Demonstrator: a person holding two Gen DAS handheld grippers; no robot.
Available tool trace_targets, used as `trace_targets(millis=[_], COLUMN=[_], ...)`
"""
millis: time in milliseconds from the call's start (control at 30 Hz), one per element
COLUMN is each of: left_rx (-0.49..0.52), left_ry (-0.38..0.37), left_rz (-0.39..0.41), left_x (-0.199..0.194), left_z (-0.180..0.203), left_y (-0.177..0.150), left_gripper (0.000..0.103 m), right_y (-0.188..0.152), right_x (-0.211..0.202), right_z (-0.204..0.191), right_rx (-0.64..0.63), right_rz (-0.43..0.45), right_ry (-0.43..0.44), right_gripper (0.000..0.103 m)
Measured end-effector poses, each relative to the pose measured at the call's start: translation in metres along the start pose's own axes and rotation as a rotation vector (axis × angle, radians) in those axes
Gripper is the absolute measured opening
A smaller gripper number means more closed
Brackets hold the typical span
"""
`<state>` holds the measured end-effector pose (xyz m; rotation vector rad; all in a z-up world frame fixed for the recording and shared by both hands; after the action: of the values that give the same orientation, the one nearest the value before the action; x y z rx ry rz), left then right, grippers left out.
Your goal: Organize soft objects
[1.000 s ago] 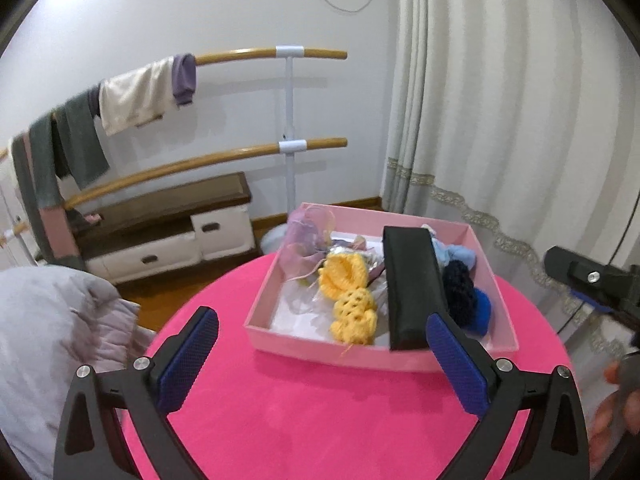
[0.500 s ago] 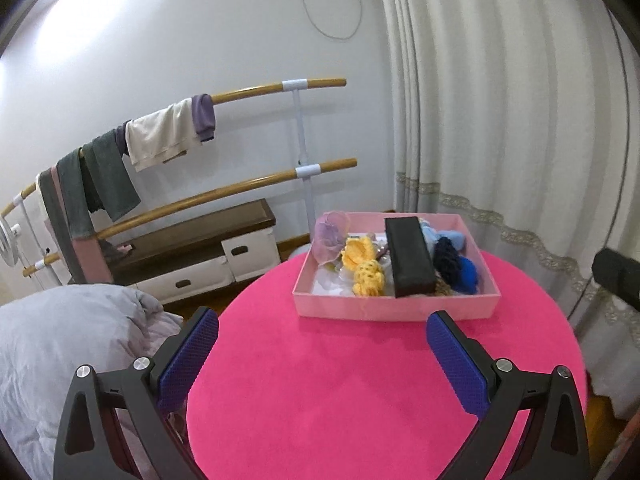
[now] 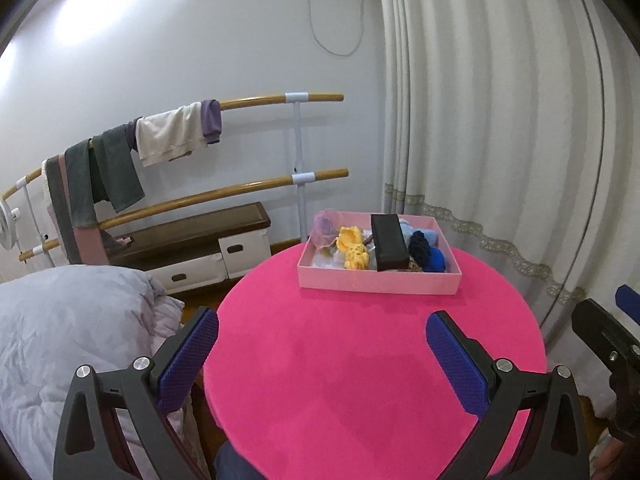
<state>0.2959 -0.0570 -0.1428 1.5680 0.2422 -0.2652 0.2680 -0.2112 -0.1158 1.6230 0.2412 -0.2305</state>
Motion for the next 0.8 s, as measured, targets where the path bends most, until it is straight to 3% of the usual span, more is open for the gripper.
trace_targets(millis=[133, 400, 800], left_rx=[-0.006, 0.03, -0.019], left_ry=[-0.001, 0.022, 0.012], left_rz=[0.027, 0.057, 0.053], left_x=[-0.04, -0.083, -0.092], left_z=[-0.004, -0.001, -0.003], left_y=[-0.004, -0.011, -0.001], left_gripper=[0.103, 0.103, 0.103], right_y=[0.001, 0.015, 0.016], right_x=[-0.021, -0.045, -0.051], right_z=[-0.003, -0.01, -0.014], right_rx=[-0.017, -0.029, -0.029], right_rz=[0.024, 0.076, 0.089], right_ry=[-0.019, -0.02, 0.003], right_gripper=[0.103, 0.103, 0.103])
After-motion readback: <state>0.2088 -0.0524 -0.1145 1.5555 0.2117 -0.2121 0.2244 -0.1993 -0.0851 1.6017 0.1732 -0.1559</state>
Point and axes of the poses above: each gripper's, at about its wrist camera, not at the fingertips, and x roughly the way its jaws point, z to its right, y to its top, the point moved 10 cm from there along x, roughly the way its jaws point, and after that the axes turned 10 degrees about z, right-handed, at the moved point
